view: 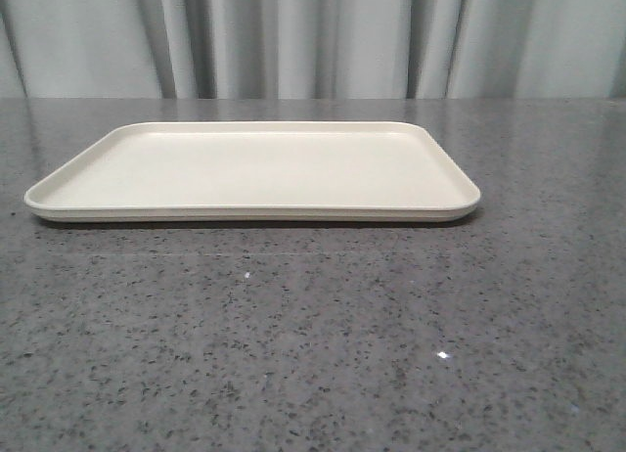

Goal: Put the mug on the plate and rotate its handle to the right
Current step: 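Lift the white mug with the left gripper toward the tray, then lower the mug onto the tray and open the left gripper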

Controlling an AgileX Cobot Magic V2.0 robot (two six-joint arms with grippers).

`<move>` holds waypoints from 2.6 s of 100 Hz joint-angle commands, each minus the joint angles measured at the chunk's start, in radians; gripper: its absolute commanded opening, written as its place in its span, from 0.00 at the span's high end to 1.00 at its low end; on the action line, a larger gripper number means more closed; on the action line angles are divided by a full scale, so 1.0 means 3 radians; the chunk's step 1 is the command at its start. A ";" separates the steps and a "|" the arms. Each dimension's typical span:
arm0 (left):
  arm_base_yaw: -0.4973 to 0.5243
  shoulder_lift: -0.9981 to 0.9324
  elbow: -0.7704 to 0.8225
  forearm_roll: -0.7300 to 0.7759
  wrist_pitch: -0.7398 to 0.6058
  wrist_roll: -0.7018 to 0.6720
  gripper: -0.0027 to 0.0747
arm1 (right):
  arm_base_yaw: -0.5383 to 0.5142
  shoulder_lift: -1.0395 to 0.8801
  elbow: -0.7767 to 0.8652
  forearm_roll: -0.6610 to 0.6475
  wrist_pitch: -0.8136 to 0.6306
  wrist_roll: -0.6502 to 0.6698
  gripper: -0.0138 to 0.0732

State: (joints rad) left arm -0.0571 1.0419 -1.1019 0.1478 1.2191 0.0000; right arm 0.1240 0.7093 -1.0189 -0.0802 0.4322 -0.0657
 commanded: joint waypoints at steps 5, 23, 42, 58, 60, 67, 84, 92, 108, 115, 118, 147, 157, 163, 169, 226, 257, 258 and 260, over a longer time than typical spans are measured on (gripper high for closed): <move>-0.0030 -0.0060 -0.0397 -0.0225 -0.0103 0.0080 0.99 | 0.0003 0.0018 -0.0099 -0.0062 -0.0253 -0.0020 0.34; -0.0038 0.0039 -0.0863 -0.0584 -0.0096 0.0190 0.99 | 0.0003 0.0018 -0.0099 -0.0062 -0.0253 -0.0020 0.34; -0.0268 0.0355 -0.1334 -0.0742 -0.0074 0.0259 0.99 | 0.0003 0.0018 -0.0099 -0.0065 -0.0253 -0.0020 0.34; -0.0600 0.0699 -0.1583 -0.0742 -0.0081 0.0259 0.99 | 0.0003 0.0018 -0.0099 -0.0066 -0.0253 -0.0020 0.34; -0.0646 0.0739 -0.1604 -0.0742 -0.0105 0.0250 0.99 | 0.0003 0.0018 -0.0099 -0.0066 -0.0253 -0.0020 0.34; -0.0792 0.0864 -0.1654 -0.0742 -0.0223 0.0193 0.99 | 0.0003 0.0018 -0.0099 -0.0066 -0.0253 -0.0020 0.34; -0.1058 0.1184 -0.1800 -0.0742 -0.0379 0.0148 0.99 | 0.0003 0.0018 -0.0099 -0.0067 -0.0246 -0.0020 0.34; -0.1126 0.1342 -0.1870 -0.0742 -0.0426 0.0148 0.99 | 0.0003 0.0018 -0.0099 -0.0067 -0.0239 -0.0020 0.34; -0.1221 0.1587 -0.1912 -0.0751 -0.0596 0.0148 0.99 | 0.0003 0.0018 -0.0099 -0.0067 -0.0224 -0.0020 0.34; -0.1247 0.1666 -0.1912 -0.0770 -0.0655 0.0148 0.99 | 0.0003 0.0018 -0.0099 -0.0067 -0.0221 -0.0020 0.34; -0.1261 0.1706 -0.1912 -0.0785 -0.0682 0.0148 0.99 | 0.0003 0.0018 -0.0099 -0.0067 -0.0221 -0.0020 0.34; -0.1362 0.1955 -0.1919 -0.0899 -0.0831 0.0148 0.99 | 0.0003 0.0018 -0.0099 -0.0067 -0.0197 -0.0020 0.34; -0.1414 0.2022 -0.1919 -0.0907 -0.0841 0.0148 0.99 | 0.0003 0.0018 -0.0099 -0.0067 -0.0197 -0.0020 0.34; -0.1442 0.2062 -0.1919 -0.0907 -0.0850 0.0148 0.99 | 0.0003 0.0018 -0.0099 -0.0067 -0.0192 -0.0020 0.34; -0.1461 0.2090 -0.1919 -0.0907 -0.0857 0.0148 0.99 | 0.0003 0.0018 -0.0099 -0.0067 -0.0189 -0.0020 0.34; -0.1466 0.2239 -0.1919 -0.1053 -0.0851 0.0148 0.99 | 0.0003 0.0018 -0.0099 -0.0067 -0.0144 -0.0020 0.34; -0.1466 0.2239 -0.1919 -0.1014 -0.0831 0.0148 0.99 | 0.0003 0.0018 -0.0099 -0.0067 -0.0144 -0.0020 0.34; -0.1466 0.2239 -0.1919 -0.1014 -0.0831 0.0148 0.99 | 0.0003 0.0018 -0.0099 -0.0067 -0.0144 -0.0020 0.34; -0.1466 0.2239 -0.1919 -0.1008 -0.0831 0.0148 0.99 | 0.0003 0.0018 -0.0099 -0.0067 -0.0144 -0.0020 0.34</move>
State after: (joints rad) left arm -0.4897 1.7605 -1.6414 -0.1458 1.0114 0.0537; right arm 0.1240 0.7093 -1.0189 -0.0839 0.4609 -0.0657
